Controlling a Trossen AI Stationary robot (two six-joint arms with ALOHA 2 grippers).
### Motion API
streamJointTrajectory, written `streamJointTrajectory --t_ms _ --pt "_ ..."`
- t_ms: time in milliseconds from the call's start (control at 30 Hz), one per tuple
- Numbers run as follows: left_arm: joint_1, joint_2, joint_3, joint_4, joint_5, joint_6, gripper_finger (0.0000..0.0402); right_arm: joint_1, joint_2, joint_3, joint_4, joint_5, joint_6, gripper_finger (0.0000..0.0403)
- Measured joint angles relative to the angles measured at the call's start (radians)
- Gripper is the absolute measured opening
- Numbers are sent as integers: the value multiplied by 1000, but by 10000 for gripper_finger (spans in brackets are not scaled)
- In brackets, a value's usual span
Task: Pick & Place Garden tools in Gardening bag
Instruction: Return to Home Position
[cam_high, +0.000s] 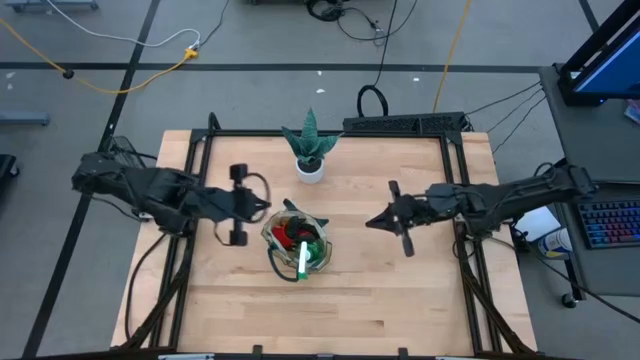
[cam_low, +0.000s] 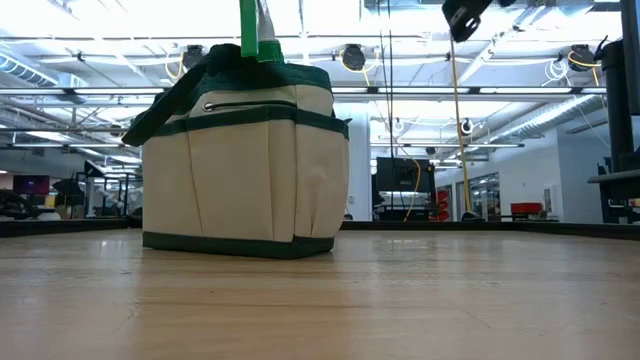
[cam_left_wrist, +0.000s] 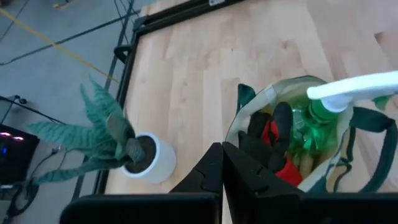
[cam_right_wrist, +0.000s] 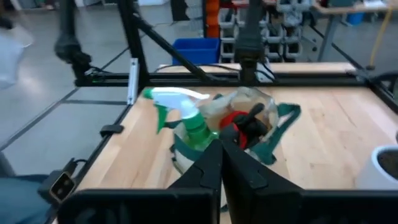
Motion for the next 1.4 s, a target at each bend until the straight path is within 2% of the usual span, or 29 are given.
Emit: streamJointTrajectory --t_ms 267,533,733,1067,1400 --pt "-35 -272 -226 91 -66 -74 5 65 -152 -135 41 -1 -81 1" --pt "-50 -564 -538 414 -63 -19 6 59 -419 -339 115 -2 -69 1" --pt "-50 -717 -716 583 -62 11 7 59 -567 -448 128 -3 -39 1" --pt "-49 -853 -804 613 -61 42 4 59 -602 -469 117 -3 -49 0" --pt "-49 -915 -873 632 -60 59 3 59 -603 -470 91 -4 -68 0"
